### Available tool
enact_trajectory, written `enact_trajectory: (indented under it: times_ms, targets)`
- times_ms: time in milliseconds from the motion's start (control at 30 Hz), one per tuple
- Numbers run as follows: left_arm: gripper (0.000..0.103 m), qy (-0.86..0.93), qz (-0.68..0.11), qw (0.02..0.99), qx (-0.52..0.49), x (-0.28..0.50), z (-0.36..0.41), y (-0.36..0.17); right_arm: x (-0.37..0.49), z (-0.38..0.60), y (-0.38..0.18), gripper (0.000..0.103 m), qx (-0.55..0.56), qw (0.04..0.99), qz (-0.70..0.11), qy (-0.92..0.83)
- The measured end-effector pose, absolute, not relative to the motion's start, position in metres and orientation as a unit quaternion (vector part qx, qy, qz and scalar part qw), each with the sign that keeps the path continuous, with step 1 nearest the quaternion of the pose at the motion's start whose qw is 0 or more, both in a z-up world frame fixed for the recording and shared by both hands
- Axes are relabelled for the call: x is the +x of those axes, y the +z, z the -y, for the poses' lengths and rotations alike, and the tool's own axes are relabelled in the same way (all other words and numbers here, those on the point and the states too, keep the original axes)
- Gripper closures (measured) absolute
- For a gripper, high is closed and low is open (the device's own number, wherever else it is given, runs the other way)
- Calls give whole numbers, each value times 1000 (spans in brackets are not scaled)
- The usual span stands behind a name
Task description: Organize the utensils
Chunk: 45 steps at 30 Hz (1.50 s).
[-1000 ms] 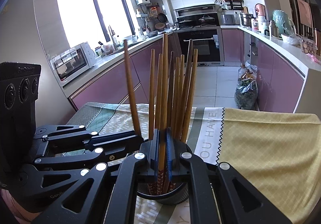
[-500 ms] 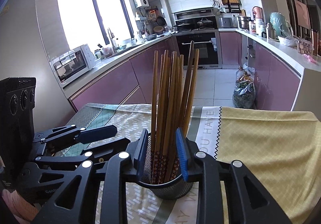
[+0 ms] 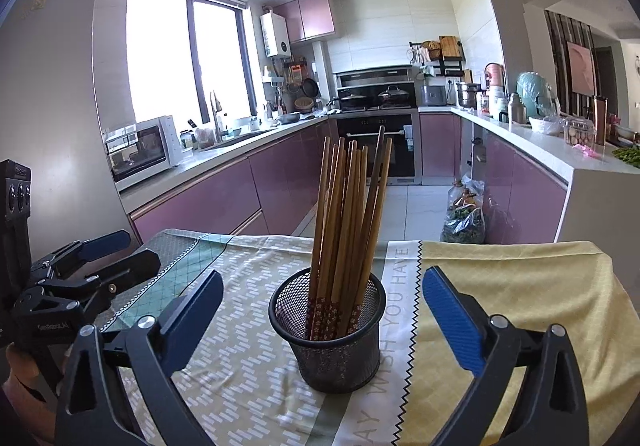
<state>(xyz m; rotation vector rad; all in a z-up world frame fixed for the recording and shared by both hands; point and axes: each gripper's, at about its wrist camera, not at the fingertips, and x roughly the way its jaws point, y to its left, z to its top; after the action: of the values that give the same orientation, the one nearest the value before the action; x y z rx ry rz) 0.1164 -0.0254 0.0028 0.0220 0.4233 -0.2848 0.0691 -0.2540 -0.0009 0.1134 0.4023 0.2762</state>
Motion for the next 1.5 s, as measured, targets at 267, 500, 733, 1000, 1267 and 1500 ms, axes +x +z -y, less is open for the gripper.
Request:
enact_trajectory:
  times_ms: [267,500,733,1000,1267,1500]
  targets:
    - [6,-113,-166,980,1,84,5,9,43,241,-7,6,39,978,-158,127]
    - [6,-100,-126,987,5,57,1,17,24,233,-6,6,44,982,-134,128]
    - [6,-92,-101,991,9,38,0,20,10,233,-2,6,41,985,-116,122]
    - [6,-84,-89,992,15,28,3,21,1,234,0,6,41,987,-101,116]
    - [6,-83,-80,993,15,22,2,25,-4,235,3,6,37,989,-92,112]
    - [6,-82,-78,993,15,19,2,26,-3,235,3,6,37,989,-91,112]
